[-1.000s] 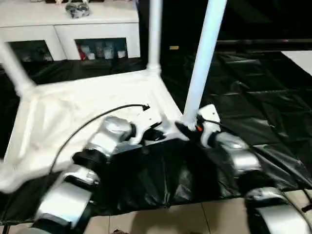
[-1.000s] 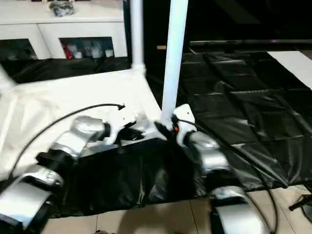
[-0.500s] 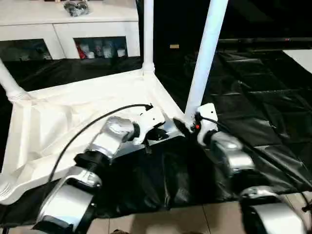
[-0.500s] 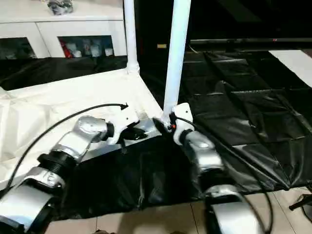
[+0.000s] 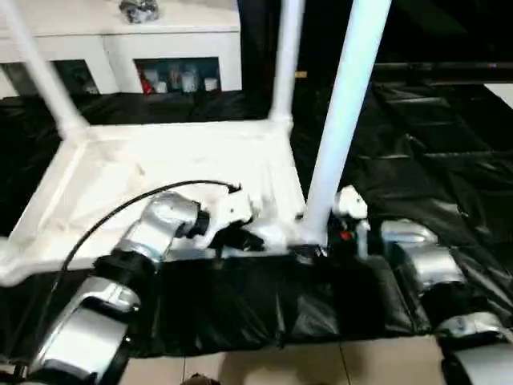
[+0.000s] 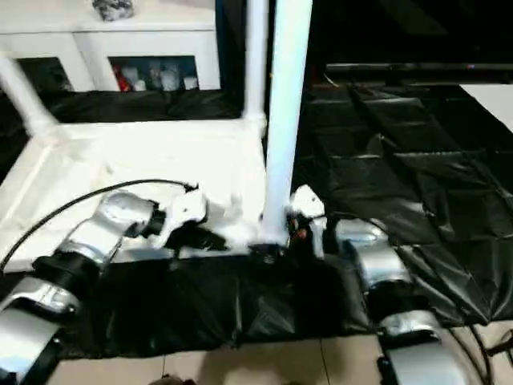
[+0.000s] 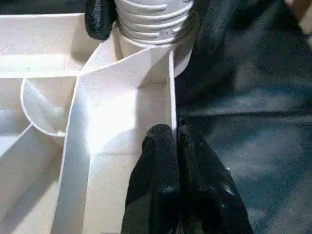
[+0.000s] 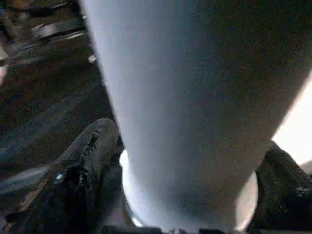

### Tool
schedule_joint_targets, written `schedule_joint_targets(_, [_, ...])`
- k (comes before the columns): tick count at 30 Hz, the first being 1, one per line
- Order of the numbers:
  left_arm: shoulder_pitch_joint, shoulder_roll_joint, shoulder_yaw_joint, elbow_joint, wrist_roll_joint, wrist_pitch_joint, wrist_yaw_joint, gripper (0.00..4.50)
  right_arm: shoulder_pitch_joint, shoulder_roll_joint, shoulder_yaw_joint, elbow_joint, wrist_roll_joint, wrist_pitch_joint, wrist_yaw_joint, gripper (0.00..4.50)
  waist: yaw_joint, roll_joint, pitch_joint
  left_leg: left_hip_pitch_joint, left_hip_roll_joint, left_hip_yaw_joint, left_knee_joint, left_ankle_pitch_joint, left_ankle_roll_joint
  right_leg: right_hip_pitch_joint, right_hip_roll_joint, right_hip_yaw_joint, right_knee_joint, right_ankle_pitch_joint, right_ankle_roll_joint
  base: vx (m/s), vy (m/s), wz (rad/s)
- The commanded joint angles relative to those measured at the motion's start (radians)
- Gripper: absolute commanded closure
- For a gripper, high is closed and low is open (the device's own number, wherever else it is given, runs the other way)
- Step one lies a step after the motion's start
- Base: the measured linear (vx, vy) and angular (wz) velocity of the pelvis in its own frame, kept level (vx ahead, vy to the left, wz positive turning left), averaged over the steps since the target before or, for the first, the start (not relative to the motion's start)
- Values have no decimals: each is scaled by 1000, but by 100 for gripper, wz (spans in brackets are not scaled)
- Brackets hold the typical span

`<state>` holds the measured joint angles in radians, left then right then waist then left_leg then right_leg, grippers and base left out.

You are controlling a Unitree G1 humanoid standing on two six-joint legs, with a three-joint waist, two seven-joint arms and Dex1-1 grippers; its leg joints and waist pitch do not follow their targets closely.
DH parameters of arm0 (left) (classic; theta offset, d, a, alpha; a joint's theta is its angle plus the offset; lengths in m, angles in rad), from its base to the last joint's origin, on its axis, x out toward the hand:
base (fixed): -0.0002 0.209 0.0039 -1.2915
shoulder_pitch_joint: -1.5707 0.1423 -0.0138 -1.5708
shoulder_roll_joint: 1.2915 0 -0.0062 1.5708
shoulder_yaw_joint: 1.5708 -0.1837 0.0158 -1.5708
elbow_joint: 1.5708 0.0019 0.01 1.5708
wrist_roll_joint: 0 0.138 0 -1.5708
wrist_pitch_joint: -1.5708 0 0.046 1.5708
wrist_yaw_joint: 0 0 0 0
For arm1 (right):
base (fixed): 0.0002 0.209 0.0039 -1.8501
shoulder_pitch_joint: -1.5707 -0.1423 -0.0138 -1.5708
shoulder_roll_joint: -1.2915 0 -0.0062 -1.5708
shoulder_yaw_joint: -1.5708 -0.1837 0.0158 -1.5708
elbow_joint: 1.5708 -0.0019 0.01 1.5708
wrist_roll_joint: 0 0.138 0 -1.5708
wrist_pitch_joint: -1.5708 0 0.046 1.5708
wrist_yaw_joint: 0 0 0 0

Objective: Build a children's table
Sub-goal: Rotate leg to tighten

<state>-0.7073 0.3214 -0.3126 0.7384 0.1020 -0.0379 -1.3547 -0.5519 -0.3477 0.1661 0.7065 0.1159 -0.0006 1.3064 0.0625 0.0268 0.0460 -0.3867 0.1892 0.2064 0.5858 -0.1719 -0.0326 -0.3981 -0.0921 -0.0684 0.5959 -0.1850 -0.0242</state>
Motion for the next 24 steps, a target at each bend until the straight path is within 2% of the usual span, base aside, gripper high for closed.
schedule_joint_targets(1, [-17,-35,-28,-23,-32,-33,-19,450,11,27,87,-38,-13,23,83,105,-2,-5,-59,27,54,-22,-73,-270,52,39,-60,43,-70,-211,-236,0,0,0])
schedule_joint_targets(5, [-23,-29,-32,-8,-40,-48,-75,450,12,14,105,-50,-16,39,138,135,1,-6,-61,26,53,-22,-71,-249,58,40,-61,42,-69,-193,-239,0,0,0])
schedule_joint_targets(8, [-26,-27,-34,-4,-37,-46,-83,450,13,14,109,-52,-15,41,143,156,3,-4,-62,26,54,-23,-71,-241,60,40,-61,42,-65,-176,-244,0,0,0])
schedule_joint_targets(10, [-29,-27,-32,3,-31,-50,-76,450,15,16,107,-59,-13,48,137,163,2,-6,-62,27,54,-22,-70,-237,59,40,-60,42,-65,-167,-246,0,0,0])
schedule_joint_targets(14, [-38,-33,-23,14,-18,-38,-34,450,16,42,76,-41,-15,40,49,171,3,-6,-60,26,54,-22,-71,-245,52,39,-62,42,-68,-200,-238,0,0,0])
schedule_joint_targets(15, [-40,-36,-19,20,-11,-32,-21,450,16,51,65,-35,-20,36,18,171,2,-8,-58,28,53,-22,-73,-268,43,38,-63,42,-73,-245,-228,0,0,0])
schedule_joint_targets(16, [-48,-51,-4,30,-5,-4,33,450,14,75,41,-12,-32,29,-75,172,2,-7,-57,29,53,-23,-74,-276,39,37,-63,43,-74,-262,-224,0,0,0])
schedule_joint_targets(17, [-48,-51,-4,30,-5,-4,33,450,14,75,41,-12,-32,29,-75,172,-2,-7,-53,30,53,-24,-76,-297,25,33,-65,43,-77,-308,-214,0,0,0])
schedule_joint_targets(18, [-57,-68,9,38,0,25,85,450,9,99,21,18,-55,18,-190,173,-8,-8,-52,31,52,-26,-77,-306,13,31,-65,43,-81,-339,-205,0,0,0])
schedule_joint_targets(19, [-68,-89,25,46,7,59,154,450,0,130,-5,57,-79,1,-331,173,-15,-8,-50,36,50,-31,-79,-341,-15,25,-68,43,-89,-427,-178,0,0,0])
schedule_joint_targets(20, [-72,-98,29,50,8,70,177,450,-4,142,-16,70,-77,2,-370,173,-15,-8,-50,36,50,-31,-79,-341,-15,25,-68,43,-89,-427,-178,0,0,0])
schedule_joint_targets(22, [-83,-132,41,57,12,109,253,450,-25,185,-59,119,-70,21,-520,175,-28,-8,-48,36,46,-37,-81,-379,-26,24,-67,40,-99,-491,-152,0,0,0])
schedule_joint_targets(23, [-83,-132,41,57,12,109,253,450,-25,185,-59,119,-70,21,-520,175,-32,-9,-49,35,46,-38,-81,-383,-27,24,-67,39,-98,-491,-149,0,0,0])
schedule_joint_targets(24, [-91,-167,48,61,22,136,327,450,-45,224,-90,162,-68,32,-658,175,-38,-9,-49,32,46,-40,-83,-391,-24,25,-67,39,-100,-494,-144,0,0,0])
